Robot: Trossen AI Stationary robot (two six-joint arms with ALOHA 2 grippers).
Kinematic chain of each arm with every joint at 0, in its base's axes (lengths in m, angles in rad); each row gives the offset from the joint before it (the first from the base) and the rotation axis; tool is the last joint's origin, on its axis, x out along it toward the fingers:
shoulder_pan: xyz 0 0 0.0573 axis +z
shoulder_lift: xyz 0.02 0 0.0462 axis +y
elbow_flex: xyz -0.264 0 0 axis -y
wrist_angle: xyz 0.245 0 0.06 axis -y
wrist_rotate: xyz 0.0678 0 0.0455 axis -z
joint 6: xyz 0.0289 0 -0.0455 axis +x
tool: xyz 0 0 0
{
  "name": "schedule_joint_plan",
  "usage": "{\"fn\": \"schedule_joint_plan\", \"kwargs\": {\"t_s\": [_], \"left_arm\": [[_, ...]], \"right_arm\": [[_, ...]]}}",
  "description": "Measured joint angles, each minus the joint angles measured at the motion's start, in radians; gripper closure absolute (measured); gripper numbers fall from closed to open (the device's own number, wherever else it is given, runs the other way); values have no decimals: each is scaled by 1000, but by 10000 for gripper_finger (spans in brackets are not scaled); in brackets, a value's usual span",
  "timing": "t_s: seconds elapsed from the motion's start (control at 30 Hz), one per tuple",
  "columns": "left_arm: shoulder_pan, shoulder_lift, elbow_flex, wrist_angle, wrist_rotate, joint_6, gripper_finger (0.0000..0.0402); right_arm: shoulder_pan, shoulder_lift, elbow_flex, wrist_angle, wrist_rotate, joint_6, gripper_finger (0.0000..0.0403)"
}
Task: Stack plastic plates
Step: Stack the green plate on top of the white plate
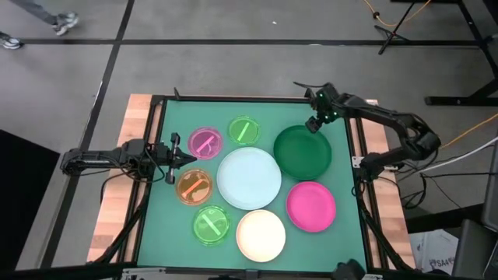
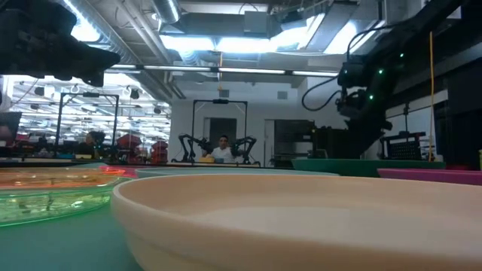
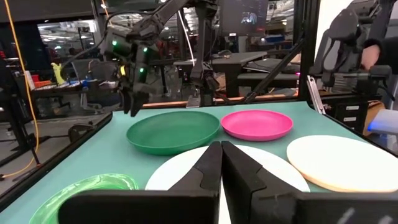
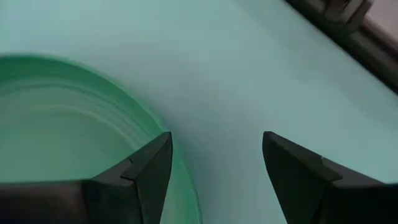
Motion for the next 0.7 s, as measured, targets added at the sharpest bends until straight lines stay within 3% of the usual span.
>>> {"fn": "schedule_joint_plan", "kwargs": {"t_s": [0.7], "left_arm": [[0,0,0,0,0,-4,398]], "right_arm": [[2,131,0,-2,-111,-87,164]]}}
